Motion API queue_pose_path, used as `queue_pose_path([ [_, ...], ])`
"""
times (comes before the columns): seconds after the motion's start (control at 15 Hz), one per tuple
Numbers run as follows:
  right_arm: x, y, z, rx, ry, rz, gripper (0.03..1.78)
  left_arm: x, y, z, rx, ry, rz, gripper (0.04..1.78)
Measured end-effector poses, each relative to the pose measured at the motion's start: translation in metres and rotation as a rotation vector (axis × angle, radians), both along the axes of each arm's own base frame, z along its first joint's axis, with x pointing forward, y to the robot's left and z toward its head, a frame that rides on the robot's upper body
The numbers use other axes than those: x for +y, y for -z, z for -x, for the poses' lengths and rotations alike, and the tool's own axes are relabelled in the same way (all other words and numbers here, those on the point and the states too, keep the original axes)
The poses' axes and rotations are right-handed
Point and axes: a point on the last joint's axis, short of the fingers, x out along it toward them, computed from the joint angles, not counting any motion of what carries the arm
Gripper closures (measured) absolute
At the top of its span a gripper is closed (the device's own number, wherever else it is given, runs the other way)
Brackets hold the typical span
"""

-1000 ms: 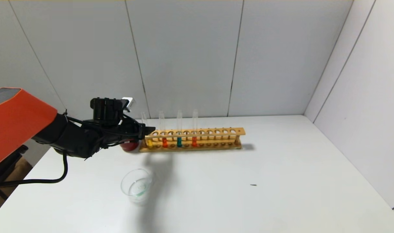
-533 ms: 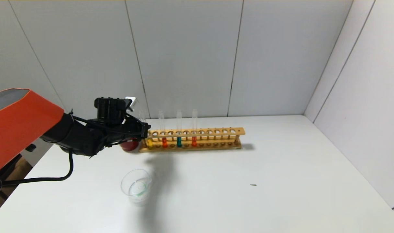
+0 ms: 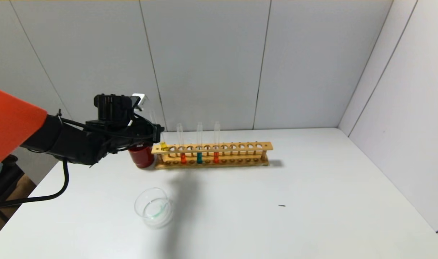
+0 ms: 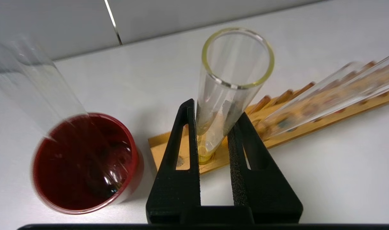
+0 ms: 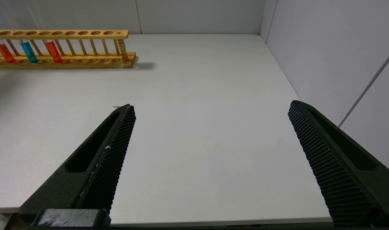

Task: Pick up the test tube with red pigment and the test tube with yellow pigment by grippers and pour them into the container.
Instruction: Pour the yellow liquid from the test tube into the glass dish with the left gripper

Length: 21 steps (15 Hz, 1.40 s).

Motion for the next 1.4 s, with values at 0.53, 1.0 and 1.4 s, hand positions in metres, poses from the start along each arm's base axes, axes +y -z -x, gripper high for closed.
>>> queue_pose_path([
  [0.53, 0.0, 0.0, 0.0, 0.0, 0.0, 0.0, 0.06, 0.008, -0.105, 0.044, -0.146, 0.004, -0.003, 1.51],
  [1.0, 0.0, 0.0, 0.0, 0.0, 0.0, 0.0, 0.06, 0.045, -0.106, 0.122, -0.172, 0.051, -0.349, 1.51],
  [1.4, 0.0, 0.0, 0.0, 0.0, 0.0, 0.0, 0.06, 0.056, -0.072, 0.142, -0.228, 0.098, -0.473, 1.51],
])
